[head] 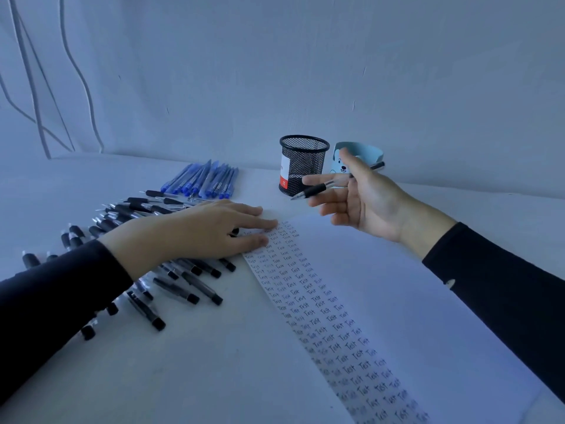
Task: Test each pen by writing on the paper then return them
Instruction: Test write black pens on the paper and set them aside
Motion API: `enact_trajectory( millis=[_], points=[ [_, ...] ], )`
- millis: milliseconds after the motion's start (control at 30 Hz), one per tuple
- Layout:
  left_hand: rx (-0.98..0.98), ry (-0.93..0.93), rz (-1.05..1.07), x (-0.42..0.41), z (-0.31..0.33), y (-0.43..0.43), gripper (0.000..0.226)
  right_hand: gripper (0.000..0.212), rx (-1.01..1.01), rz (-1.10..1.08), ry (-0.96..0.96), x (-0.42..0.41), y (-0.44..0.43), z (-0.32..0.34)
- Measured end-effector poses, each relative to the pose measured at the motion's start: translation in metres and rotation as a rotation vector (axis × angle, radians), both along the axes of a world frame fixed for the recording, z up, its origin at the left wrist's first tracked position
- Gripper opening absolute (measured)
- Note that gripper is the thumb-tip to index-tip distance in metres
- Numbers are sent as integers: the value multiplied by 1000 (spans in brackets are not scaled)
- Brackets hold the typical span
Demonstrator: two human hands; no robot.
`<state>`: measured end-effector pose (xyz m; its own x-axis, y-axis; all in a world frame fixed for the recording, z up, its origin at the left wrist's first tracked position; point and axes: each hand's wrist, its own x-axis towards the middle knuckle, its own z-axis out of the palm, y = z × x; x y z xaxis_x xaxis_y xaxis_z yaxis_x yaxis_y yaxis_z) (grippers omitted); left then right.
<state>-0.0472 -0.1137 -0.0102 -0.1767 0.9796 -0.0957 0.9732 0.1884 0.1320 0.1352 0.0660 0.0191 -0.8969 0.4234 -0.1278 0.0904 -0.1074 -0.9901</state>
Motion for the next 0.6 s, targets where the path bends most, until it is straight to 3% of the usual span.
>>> enact_trajectory(
  millis=[100, 233, 333, 500, 600],
  points=[
    [-1, 4, 0, 2, 2, -1, 56, 66, 102, 21, 16, -2, -3, -2],
    [1, -8, 4, 4, 3, -2, 58, 25, 318, -78, 18, -12, -11, -16],
    [-1, -4, -1, 3, 3, -2, 56, 14, 423, -103, -50, -18, -11, -28],
    [-11, 4, -3, 3, 3, 0, 56, 18, 594, -58, -62, -18, -15, -30],
    [-11, 6, -3, 3, 3, 0, 58, 28, 591, -116, -37, -21, -20, -36]
  ],
)
